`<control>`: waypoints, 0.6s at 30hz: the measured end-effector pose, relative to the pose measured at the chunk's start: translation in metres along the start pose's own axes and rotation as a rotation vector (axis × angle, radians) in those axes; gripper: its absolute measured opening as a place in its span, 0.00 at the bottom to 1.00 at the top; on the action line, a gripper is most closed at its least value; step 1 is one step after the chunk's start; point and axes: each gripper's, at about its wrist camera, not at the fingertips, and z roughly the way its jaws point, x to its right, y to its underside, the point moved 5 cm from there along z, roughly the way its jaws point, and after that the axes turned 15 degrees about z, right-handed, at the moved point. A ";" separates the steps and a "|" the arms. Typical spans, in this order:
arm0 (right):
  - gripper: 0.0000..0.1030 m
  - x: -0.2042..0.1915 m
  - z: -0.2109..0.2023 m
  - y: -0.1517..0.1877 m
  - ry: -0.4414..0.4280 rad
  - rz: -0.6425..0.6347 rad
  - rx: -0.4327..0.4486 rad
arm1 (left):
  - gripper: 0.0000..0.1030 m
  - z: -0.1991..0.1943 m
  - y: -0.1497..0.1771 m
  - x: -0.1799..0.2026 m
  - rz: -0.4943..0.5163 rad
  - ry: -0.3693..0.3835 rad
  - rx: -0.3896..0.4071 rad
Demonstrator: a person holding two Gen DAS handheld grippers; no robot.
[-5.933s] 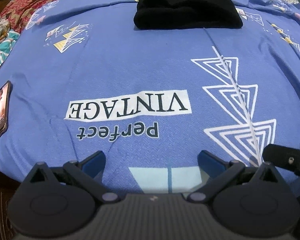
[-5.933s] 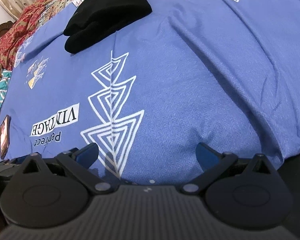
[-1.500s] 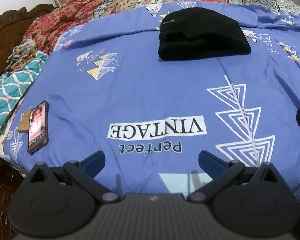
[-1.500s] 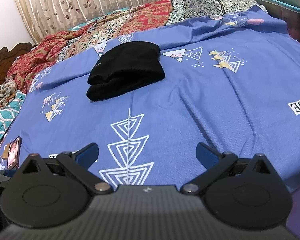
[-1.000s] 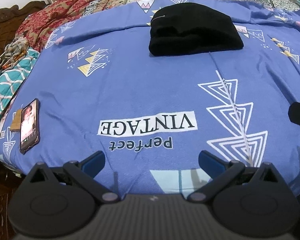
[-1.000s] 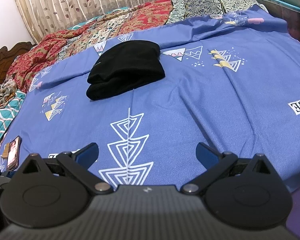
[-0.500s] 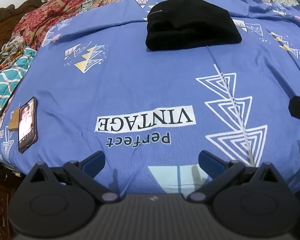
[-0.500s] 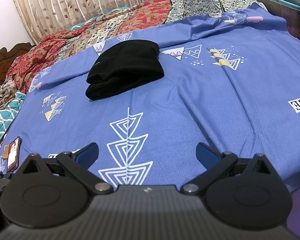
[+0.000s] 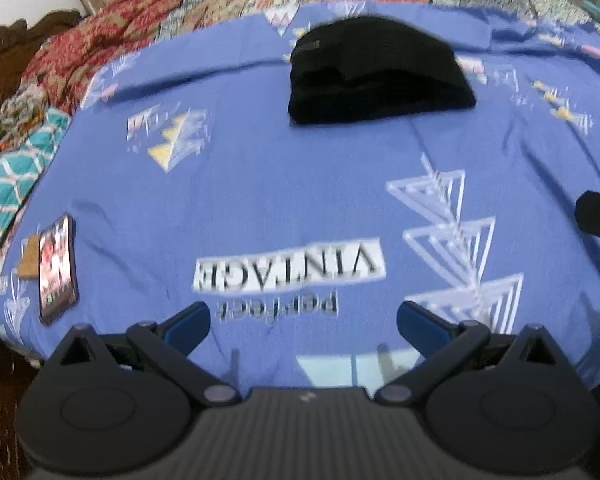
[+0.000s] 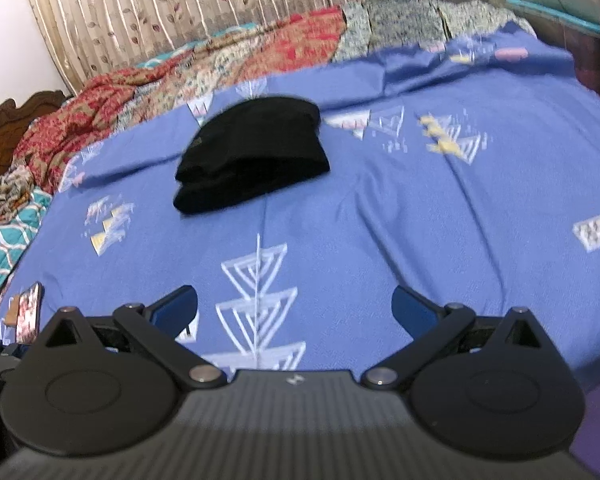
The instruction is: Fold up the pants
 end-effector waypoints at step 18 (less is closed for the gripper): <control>1.00 -0.024 -0.044 -0.047 -0.057 0.063 0.171 | 1.00 -0.066 -0.057 -0.012 -0.091 0.075 0.293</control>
